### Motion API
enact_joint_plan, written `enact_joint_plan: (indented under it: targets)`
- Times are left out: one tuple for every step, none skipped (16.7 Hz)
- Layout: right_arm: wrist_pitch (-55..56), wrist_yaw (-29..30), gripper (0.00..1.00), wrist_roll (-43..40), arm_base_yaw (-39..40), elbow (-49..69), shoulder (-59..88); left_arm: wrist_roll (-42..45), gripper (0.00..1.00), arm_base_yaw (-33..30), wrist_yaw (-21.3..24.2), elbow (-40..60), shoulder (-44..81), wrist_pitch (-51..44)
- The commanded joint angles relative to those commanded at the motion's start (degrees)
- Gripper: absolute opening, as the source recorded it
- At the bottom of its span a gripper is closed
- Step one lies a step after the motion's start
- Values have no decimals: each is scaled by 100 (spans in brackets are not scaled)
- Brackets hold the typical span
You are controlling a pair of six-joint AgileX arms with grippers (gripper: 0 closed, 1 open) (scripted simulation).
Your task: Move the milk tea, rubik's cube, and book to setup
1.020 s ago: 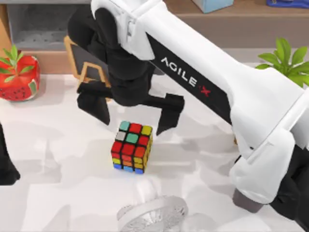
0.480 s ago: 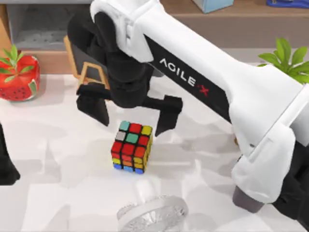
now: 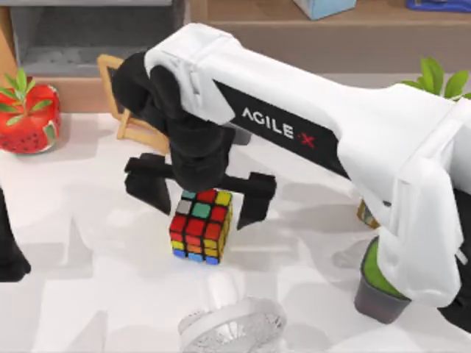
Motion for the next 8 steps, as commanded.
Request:
enact_joint_plan:
  targets:
    - [113, -1, 100, 4, 2, -134, -37, 0, 100, 0, 0, 0, 0, 0]
    - [176, -1, 100, 5, 4, -207, -55, 0, 100, 0, 0, 0, 0, 0]
    - [187, -1, 100, 6, 4, -221, -58, 0, 100, 0, 0, 0, 0, 0]
    - [187, -1, 100, 6, 4, -221, -58, 0, 100, 0, 0, 0, 0, 0]
    - [187, -1, 100, 6, 4, -221, -58, 0, 100, 0, 0, 0, 0, 0]
    - [187, -1, 100, 6, 4, -221, -58, 0, 100, 0, 0, 0, 0, 0]
    - [187, -1, 92, 6, 4, -221, -58, 0, 100, 0, 0, 0, 0, 0]
    - [187, -1, 85, 6, 4, -221, -58, 0, 100, 0, 0, 0, 0, 0]
